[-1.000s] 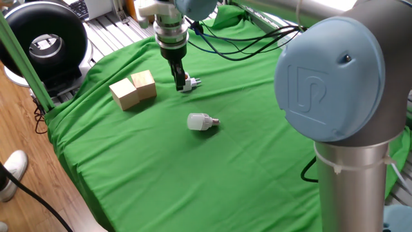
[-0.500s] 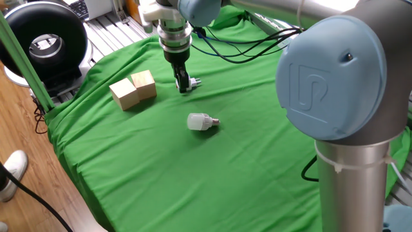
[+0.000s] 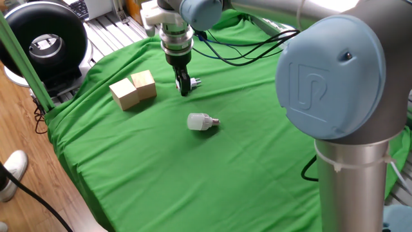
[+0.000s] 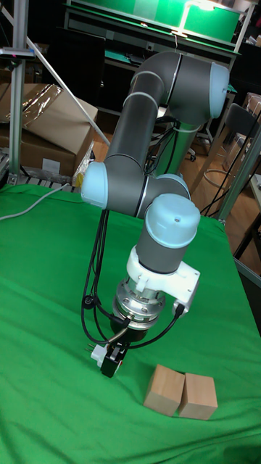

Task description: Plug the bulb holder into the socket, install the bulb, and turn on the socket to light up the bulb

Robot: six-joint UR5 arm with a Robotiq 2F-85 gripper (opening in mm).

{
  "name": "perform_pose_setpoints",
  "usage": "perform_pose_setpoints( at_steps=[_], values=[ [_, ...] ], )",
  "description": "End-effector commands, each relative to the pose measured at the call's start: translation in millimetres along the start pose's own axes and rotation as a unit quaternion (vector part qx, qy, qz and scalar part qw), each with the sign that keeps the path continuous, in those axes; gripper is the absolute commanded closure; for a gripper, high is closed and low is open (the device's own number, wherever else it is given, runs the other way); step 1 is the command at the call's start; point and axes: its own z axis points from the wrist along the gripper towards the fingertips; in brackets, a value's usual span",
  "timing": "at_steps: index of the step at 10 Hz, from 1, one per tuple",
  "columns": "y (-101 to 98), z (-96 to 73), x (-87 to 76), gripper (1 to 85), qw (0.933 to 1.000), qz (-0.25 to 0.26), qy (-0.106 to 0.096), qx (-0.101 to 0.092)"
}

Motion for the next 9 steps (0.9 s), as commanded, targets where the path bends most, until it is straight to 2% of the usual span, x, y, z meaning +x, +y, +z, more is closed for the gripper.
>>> perform_pose_setpoints(
  at_steps=[1, 4, 7, 8, 9],
  values=[
    [3.0, 1.4, 0.3, 24.0, 1.0000, 0.007, -0.001, -0.006],
    [6.3, 1.3, 0.7, 28.7, 0.9999, 0.012, 0.000, -0.012],
    [8.6, -1.0, 0.6, 45.0, 0.9996, 0.023, 0.000, -0.016],
    [7.5, -8.0, 5.2, 59.7, 0.9994, 0.031, 0.012, -0.012],
    [7.3, -16.8, 9.8, 84.3, 0.9984, 0.048, 0.026, -0.008]
  ],
)
